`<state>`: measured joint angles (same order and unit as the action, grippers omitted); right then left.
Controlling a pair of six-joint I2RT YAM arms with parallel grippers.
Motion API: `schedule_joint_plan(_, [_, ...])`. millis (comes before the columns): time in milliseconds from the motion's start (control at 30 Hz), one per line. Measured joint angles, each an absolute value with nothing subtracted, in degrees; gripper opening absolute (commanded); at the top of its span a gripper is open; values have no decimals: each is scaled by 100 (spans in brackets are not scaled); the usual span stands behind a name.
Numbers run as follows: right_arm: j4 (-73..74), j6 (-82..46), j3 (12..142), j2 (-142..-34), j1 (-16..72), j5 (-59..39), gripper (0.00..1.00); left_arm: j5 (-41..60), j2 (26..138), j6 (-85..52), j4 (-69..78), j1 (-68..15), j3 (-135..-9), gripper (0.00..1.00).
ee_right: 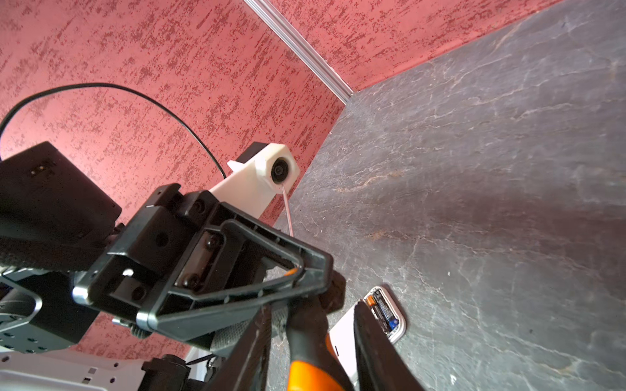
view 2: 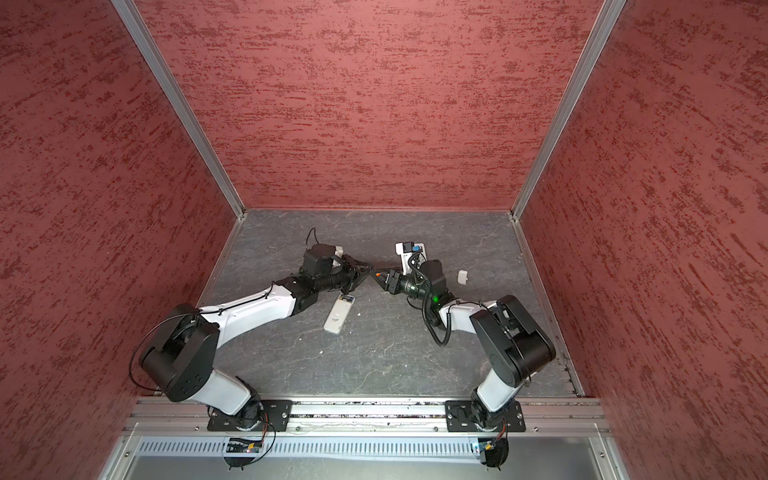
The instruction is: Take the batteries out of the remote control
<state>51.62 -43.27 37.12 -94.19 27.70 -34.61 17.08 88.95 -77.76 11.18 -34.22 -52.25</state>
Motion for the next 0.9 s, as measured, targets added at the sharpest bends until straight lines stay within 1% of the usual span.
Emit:
schedule_joint_plan(200, [5159,-4355,3726,-9419,2770,-3470,39,1686,8986,-7778,1188,-3430,-5328,0])
schedule_joint_plan(300, [5155,-4366,3723,-9421,2773,-3470,33,1695,9013,-7778,1264,-3444,-5330,0])
schedule_joint_plan(367, [5157,-4383,3723,-9421,2773,-3468,26,1712,9013,-7778,1295,-3461,-5332,0])
schedule_joint_plan(533, [5221,-4412,3723,-9430,2792,-3492,19,1684,9037,-7822,1332,-3465,-5339,0])
schedule_joint_plan(733, [5225,-4418,3723,-9432,2792,-3483,1,1673,9056,-7870,1372,-3465,-5339,0])
schedule_joint_plan(900, [5227,-4462,3723,-9432,2792,-3444,0,1658,9056,-7870,1372,-3468,-5339,0])
